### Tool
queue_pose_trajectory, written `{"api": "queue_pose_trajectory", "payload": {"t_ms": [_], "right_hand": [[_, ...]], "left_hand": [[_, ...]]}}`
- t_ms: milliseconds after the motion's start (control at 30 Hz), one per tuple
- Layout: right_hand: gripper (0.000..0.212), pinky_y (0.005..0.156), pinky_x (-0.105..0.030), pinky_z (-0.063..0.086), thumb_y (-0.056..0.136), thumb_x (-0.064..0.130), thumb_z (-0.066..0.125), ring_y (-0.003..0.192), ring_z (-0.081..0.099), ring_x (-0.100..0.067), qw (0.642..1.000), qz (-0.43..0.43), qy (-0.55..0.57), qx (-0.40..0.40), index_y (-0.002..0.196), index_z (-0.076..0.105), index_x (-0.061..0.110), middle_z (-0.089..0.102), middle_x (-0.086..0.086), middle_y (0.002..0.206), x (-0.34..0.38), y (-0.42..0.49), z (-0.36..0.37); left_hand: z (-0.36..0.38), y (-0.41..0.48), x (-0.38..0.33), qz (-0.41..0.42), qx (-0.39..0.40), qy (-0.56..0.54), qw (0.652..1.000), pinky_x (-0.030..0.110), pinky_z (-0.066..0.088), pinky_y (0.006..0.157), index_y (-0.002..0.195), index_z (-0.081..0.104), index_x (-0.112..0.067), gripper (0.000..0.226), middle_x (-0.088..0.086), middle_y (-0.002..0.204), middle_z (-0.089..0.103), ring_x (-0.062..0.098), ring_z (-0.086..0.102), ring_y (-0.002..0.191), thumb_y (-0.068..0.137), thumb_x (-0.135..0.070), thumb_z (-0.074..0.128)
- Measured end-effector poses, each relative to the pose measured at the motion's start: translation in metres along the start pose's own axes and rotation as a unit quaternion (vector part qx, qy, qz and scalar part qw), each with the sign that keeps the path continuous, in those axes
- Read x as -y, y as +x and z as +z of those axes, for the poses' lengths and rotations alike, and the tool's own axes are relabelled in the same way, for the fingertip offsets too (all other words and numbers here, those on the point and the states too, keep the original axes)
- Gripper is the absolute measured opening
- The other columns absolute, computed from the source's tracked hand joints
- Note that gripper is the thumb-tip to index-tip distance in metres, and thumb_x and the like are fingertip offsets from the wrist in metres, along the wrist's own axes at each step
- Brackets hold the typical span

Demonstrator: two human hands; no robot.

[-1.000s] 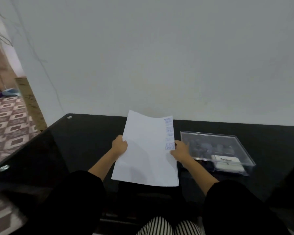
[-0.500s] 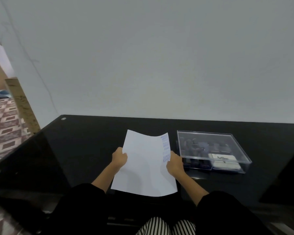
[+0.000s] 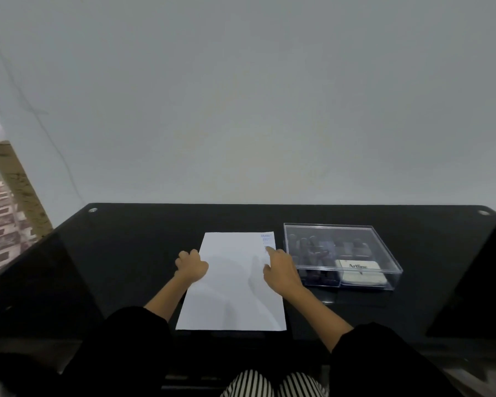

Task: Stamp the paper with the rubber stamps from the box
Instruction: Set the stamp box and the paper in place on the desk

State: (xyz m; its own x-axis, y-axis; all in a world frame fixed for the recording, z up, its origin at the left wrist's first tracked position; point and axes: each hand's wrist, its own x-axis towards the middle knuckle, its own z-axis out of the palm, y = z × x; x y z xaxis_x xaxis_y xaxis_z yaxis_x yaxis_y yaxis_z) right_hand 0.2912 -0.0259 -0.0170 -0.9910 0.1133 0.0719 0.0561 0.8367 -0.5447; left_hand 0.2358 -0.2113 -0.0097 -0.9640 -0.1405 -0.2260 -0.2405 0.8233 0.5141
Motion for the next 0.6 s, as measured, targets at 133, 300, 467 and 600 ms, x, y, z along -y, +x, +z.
{"api": "queue_pose_trajectory", "payload": {"t_ms": [133,300,467,600], "right_hand": [[0.035,0.09,-0.03,0.047,0.092,0.005,0.048,0.114,0.054,-0.025,0.997,-0.008,0.007,-0.074,0.125,0.057,0.011,0.059,-0.011,0.121,-0.021,0.003,-0.047],[0.032,0.09,-0.029,0.047,0.09,0.002,0.048,0.108,0.059,-0.023,0.993,0.033,-0.011,-0.109,0.117,0.064,0.011,0.064,-0.011,0.119,-0.064,0.009,-0.103],[0.034,0.089,-0.039,0.051,0.088,0.004,0.048,0.108,0.057,-0.027,0.989,0.082,-0.025,-0.123,0.116,0.064,0.016,0.06,-0.011,0.121,-0.1,0.008,-0.137],[0.04,0.097,-0.042,0.042,0.09,0.014,0.052,0.126,0.037,-0.027,0.98,0.142,-0.066,-0.126,0.129,0.051,0.022,0.045,-0.01,0.133,-0.123,0.008,-0.147]], "left_hand": [[-0.001,-0.008,-0.039,0.074,0.061,-0.093,0.991,0.033,0.036,0.105,0.135,0.043,-0.005,0.041,0.013,0.145,0.036,0.028,0.039,0.131,0.094,-0.005,0.038],[0.01,-0.025,-0.106,0.148,0.091,-0.142,0.974,0.036,0.039,0.106,0.129,0.049,-0.007,0.037,0.012,0.138,0.047,0.026,0.044,0.128,0.093,-0.003,0.039],[0.023,-0.033,-0.149,0.193,0.108,-0.143,0.965,0.036,0.038,0.106,0.131,0.048,-0.005,0.037,0.012,0.138,0.047,0.026,0.043,0.129,0.094,-0.004,0.04],[0.038,-0.031,-0.165,0.182,0.125,-0.145,0.965,0.034,0.04,0.094,0.125,0.048,-0.008,0.031,0.012,0.123,0.048,0.024,0.047,0.114,0.095,-0.005,0.04]]}}
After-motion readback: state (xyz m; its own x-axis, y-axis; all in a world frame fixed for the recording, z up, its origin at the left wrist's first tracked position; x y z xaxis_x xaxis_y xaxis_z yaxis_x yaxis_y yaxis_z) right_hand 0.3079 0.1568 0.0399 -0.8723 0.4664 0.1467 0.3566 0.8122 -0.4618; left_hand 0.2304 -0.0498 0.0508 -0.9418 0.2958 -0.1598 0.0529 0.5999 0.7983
